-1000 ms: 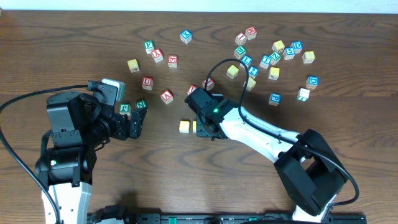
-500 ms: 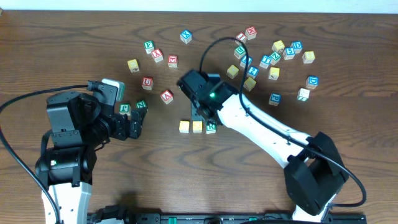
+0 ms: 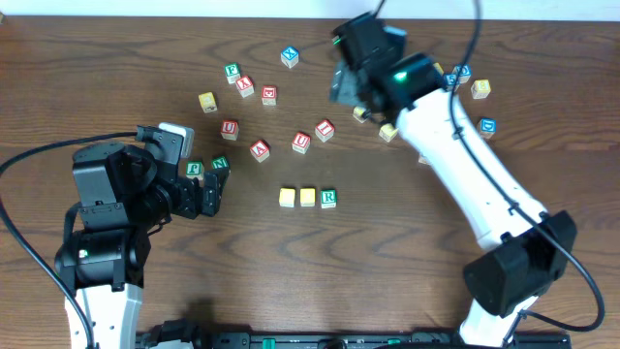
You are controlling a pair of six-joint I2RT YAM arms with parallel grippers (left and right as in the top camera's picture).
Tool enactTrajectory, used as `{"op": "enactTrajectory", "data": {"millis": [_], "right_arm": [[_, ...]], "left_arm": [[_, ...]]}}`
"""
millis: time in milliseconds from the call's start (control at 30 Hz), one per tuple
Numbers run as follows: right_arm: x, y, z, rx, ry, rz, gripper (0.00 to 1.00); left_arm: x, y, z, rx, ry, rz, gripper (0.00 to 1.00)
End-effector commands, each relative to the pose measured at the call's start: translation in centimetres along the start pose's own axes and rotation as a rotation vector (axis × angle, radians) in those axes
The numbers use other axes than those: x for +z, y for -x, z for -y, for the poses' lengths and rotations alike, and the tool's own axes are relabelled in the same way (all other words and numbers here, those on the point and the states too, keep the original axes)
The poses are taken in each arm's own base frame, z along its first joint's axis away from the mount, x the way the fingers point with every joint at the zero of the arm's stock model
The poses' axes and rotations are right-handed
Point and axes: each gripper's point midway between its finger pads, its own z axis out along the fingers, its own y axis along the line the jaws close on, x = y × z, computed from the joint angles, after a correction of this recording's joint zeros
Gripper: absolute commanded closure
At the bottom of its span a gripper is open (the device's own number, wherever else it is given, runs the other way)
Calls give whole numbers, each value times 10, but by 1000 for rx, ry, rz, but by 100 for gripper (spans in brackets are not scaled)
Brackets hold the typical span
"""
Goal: Spell out CORL
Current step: 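Open the right gripper and raise it toward the back blocks, then position the right gripper over the blue-bordered L block at back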
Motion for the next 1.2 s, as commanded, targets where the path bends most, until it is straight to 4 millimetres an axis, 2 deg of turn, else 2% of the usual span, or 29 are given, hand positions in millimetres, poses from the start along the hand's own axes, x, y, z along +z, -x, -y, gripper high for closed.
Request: {"op": "enactTrajectory", "data": {"millis": [0, 133, 167, 233, 433, 567, 700, 867, 1167], "right_arm": [[5, 17, 18, 23, -6, -4, 13], [24, 20, 29, 43, -31, -30, 11], [30, 20, 29, 41, -32, -41, 8], [46, 16, 27, 37, -41, -72, 4], [85, 12, 19, 36, -73, -136, 1], [102, 17, 13, 59, -80, -146, 1], [110, 23, 17, 72, -88, -145, 1], [112, 28, 29, 92, -103, -146, 1], [114, 35, 59, 179, -153, -164, 1]], "left_arm": [[-5, 9, 2, 24, -7, 22, 2], [-5, 9, 2, 24, -7, 22, 2], [-5, 9, 2, 24, -7, 22, 2], [-5, 9, 2, 24, -7, 22, 2], [-5, 9, 2, 23, -7, 22, 2], [-5, -3, 4, 0, -17, -25, 2], [-5, -6, 5, -5, -19, -36, 2], [-5, -6, 5, -6, -19, -36, 2], [-5, -6, 5, -5, -19, -36, 2]]}}
